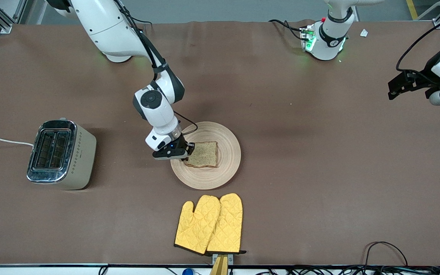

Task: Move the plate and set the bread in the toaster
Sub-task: 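Grasp the bread slice with the right gripper, then lift the bread and carry it to the toaster with the right gripper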

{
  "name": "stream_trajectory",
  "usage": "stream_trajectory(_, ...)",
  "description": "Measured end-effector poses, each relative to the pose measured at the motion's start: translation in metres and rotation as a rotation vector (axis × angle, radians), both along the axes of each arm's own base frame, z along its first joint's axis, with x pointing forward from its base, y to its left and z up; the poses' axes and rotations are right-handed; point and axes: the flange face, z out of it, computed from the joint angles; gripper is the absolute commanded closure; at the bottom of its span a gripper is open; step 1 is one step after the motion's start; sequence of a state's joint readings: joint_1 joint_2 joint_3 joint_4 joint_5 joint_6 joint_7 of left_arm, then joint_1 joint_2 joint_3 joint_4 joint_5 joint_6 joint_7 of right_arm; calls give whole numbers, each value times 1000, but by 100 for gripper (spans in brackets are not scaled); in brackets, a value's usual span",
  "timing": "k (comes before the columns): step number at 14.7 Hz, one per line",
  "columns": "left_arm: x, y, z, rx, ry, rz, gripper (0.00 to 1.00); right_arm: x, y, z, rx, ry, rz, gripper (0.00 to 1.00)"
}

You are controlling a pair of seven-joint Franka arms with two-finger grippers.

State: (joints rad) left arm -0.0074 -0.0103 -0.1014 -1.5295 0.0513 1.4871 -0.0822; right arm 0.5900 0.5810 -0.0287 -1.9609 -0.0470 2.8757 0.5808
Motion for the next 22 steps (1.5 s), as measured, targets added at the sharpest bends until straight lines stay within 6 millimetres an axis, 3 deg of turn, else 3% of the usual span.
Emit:
stream_trajectory(3, -1, 0, 6, -14, -9, 1, 0, -3, 6, 2, 6, -12, 11, 100)
stream_trajectory(5, -2, -1, 5, -29, 3, 1, 0, 11, -9, 12, 11, -36, -19, 100)
stream_trajectory(7, -3, -2, 4, -34, 10, 1, 0, 28, -30, 35, -2, -25, -60, 100)
stream_trajectory(9, -2, -2, 3, -34, 12, 1, 0, 38, -30, 71, -47, 41, -75, 100)
stream_trajectory(12, -1, -1, 2, -35, 14, 2, 0, 57, -27, 143, -164, 101, -33, 100)
stream_trajectory(14, -1, 0, 1, -35, 15, 3, 0, 77, -43, 183, -318, 50, 35, 100)
stream_trajectory(16, 0, 0, 0, -35, 17, 4, 0, 95, -69, 208, -485, 6, 121, 100)
stream_trajectory(18, 1, 0, -2, -34, 21, 3, 0, 105, -86, 220, -629, -5, 254, 100)
stream_trajectory(22, 2, 0, -4, -34, 25, 3, 0, 110, -108, 215, -892, 49, 426, 100)
